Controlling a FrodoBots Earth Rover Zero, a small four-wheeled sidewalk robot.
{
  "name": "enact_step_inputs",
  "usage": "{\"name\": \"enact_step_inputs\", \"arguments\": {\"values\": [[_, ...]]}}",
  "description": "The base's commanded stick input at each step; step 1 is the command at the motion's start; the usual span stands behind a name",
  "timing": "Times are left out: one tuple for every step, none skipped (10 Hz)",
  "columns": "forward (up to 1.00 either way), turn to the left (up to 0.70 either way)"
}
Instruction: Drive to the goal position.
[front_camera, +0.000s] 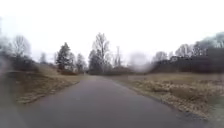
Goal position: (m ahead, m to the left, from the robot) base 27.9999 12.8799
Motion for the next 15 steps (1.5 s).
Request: {"name": "enact_step_inputs", "arguments": {"values": [[0.70, 0.00], [0.70, 0.00], [0.70, 0.00], [0.70, 0.00], [0.70, 0.00], [0.70, 0.00], [0.70, 0.00], [0.70, 0.00], [0.70, 0.00], [0.70, 0.00], [0.70, 0.00], [0.70, 0.00], [0.70, 0.16], [0.70, 0.32], [0.70, 0.02]]}}
